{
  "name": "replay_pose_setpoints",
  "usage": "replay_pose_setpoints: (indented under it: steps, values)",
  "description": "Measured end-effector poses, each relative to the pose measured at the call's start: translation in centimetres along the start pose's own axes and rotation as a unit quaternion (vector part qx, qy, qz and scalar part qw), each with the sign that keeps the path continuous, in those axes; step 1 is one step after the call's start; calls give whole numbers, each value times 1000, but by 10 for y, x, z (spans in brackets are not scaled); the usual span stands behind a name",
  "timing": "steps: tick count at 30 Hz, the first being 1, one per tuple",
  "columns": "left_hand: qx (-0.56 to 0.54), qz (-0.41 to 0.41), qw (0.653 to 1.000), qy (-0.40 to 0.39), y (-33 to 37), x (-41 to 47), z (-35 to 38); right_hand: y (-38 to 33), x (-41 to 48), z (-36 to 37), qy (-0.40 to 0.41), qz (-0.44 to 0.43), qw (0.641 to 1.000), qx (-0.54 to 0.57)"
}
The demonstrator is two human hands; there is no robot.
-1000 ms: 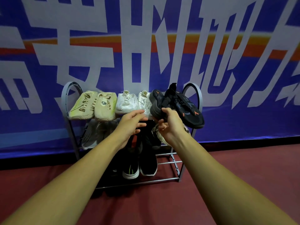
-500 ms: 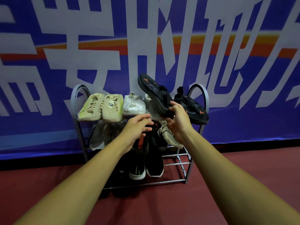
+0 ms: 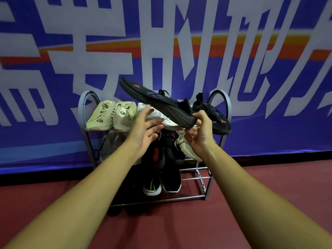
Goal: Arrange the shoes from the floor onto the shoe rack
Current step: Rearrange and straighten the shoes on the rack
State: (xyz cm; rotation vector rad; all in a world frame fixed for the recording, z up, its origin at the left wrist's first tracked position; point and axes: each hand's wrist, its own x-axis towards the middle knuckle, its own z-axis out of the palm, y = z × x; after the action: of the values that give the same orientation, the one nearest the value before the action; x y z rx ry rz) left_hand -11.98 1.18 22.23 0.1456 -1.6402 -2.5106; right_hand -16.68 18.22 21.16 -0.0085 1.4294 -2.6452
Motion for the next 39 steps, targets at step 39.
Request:
replay_pose_setpoints:
  steps: [39]
  values:
    - [37, 14, 999, -30, -18, -2, 2, 6, -2, 17, -53, -21, 991, -119]
